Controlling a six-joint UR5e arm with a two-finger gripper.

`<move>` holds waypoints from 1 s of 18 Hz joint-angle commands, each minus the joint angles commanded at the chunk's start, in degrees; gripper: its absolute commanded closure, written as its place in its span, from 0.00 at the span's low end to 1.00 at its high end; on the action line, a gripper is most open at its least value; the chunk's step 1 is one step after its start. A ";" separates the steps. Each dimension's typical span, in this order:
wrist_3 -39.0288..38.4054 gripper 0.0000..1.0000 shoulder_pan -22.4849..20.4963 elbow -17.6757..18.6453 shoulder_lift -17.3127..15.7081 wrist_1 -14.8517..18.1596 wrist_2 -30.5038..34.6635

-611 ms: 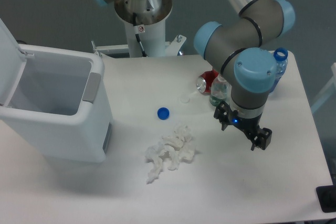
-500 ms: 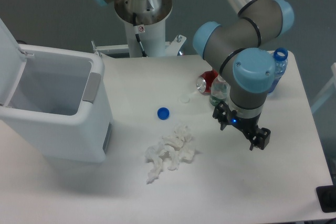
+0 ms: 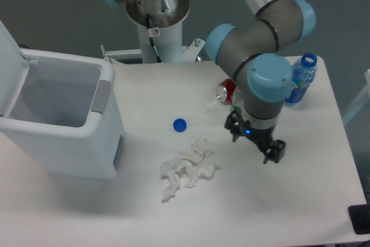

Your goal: Pick up the paper ball

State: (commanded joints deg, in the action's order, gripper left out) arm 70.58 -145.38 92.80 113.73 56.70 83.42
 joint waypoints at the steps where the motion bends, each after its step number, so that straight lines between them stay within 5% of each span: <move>1: -0.44 0.00 0.71 0.01 0.43 -0.10 -0.36; 7: -3.96 0.00 4.84 0.19 5.18 -0.62 0.33; 18: 1.92 0.00 3.88 -1.75 7.47 -0.71 4.64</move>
State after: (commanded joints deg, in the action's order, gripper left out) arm 72.50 -141.50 91.05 121.20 55.99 88.06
